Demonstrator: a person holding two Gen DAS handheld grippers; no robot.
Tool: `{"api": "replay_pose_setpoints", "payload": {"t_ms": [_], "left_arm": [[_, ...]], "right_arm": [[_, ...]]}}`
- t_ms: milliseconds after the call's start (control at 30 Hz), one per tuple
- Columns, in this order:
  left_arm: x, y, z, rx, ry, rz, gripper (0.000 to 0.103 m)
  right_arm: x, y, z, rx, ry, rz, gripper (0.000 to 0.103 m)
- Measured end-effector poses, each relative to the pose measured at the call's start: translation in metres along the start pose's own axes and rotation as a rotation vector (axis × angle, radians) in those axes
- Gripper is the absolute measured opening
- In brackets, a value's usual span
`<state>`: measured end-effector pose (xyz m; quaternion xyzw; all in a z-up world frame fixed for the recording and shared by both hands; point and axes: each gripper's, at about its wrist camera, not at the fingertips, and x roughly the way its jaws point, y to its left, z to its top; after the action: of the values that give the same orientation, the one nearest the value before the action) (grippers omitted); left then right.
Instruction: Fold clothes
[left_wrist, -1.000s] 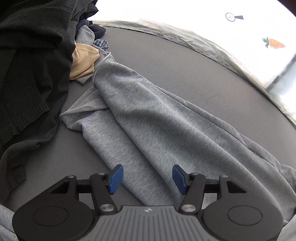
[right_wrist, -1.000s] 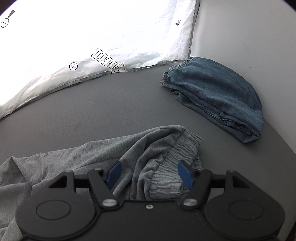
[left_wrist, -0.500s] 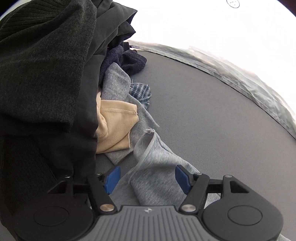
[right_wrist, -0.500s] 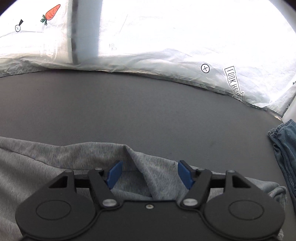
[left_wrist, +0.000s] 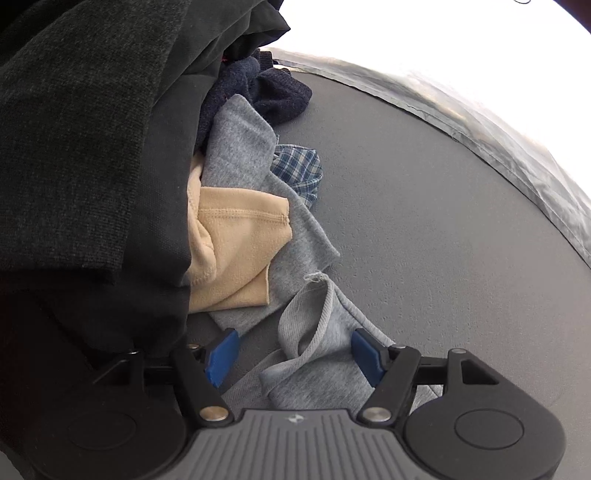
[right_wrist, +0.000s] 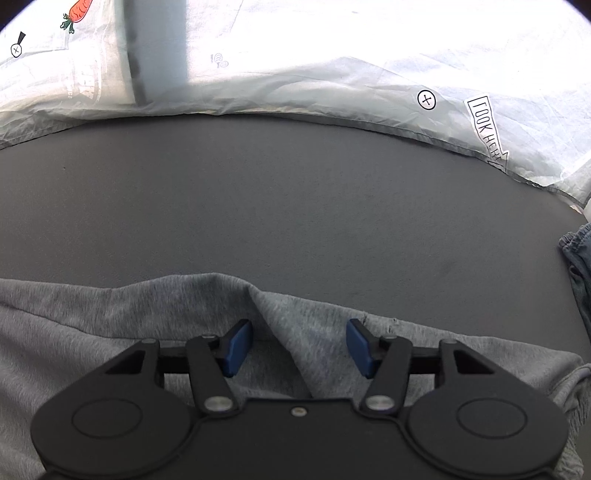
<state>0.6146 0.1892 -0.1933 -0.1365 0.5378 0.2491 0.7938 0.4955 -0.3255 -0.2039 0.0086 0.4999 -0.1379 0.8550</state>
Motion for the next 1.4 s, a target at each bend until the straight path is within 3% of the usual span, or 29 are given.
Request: {"api": "replay_pose_setpoints", "payload": {"t_ms": [200, 233, 300, 333, 367, 400, 433, 533, 600, 767, 900, 1000, 1067, 1167, 1300, 1400], "left_arm": [[0.002, -0.003, 0.008, 0.049, -0.006, -0.013, 0.07], [0.004, -0.004, 0.01, 0.057, 0.002, -0.018, 0.07], [0.008, -0.006, 0.008, 0.052, -0.014, -0.016, 0.064], [0.005, -0.007, 0.006, 0.045, -0.04, -0.025, 0.055], [0.003, -0.007, 0.004, 0.038, -0.066, -0.034, 0.027], [-0.001, -0.008, 0.004, 0.03, -0.081, -0.046, 0.004], [-0.005, -0.008, 0.003, 0.022, -0.096, -0.057, 0.001], [-0.019, -0.011, 0.002, 0.006, -0.141, -0.079, 0.001], [-0.038, -0.014, 0.012, -0.016, -0.186, -0.134, 0.001], [-0.109, -0.031, 0.038, -0.03, -0.336, -0.282, 0.001], [-0.189, -0.03, 0.049, -0.063, -0.507, -0.437, 0.001], [-0.227, -0.019, 0.038, -0.043, -0.592, -0.46, 0.001], [-0.231, -0.007, 0.022, -0.025, -0.6, -0.42, 0.001], [-0.217, 0.014, -0.005, 0.004, -0.571, -0.329, 0.002], [-0.136, 0.041, -0.045, 0.072, -0.393, -0.15, 0.002], [-0.074, 0.048, -0.078, 0.202, -0.256, 0.026, 0.004]], "right_arm": [[0.004, -0.007, -0.003, 0.03, 0.0, 0.055, 0.056], [0.005, -0.008, -0.002, 0.032, -0.003, 0.064, 0.051], [0.006, -0.009, -0.001, 0.035, -0.009, 0.081, 0.031], [0.006, -0.009, 0.0, 0.032, -0.014, 0.086, 0.016], [0.004, -0.01, 0.001, 0.032, -0.027, 0.087, 0.001], [0.0, -0.013, 0.002, 0.036, -0.057, 0.082, 0.001], [-0.004, -0.015, 0.002, 0.04, -0.086, 0.077, 0.001], [-0.019, -0.028, 0.008, 0.085, -0.172, 0.064, 0.0], [-0.03, -0.042, 0.015, 0.142, -0.227, 0.056, 0.0], [-0.077, -0.078, 0.038, 0.266, -0.399, 0.048, 0.0], [-0.133, -0.101, 0.042, 0.328, -0.574, 0.061, 0.0], [-0.168, -0.111, 0.031, 0.33, -0.652, 0.073, 0.0], [-0.183, -0.115, 0.02, 0.315, -0.671, 0.089, 0.0], [-0.182, -0.111, -0.007, 0.269, -0.616, 0.123, 0.0], [-0.149, -0.087, -0.056, 0.2, -0.387, 0.197, 0.001], [-0.118, -0.061, -0.089, 0.118, -0.186, 0.189, 0.003]]}}
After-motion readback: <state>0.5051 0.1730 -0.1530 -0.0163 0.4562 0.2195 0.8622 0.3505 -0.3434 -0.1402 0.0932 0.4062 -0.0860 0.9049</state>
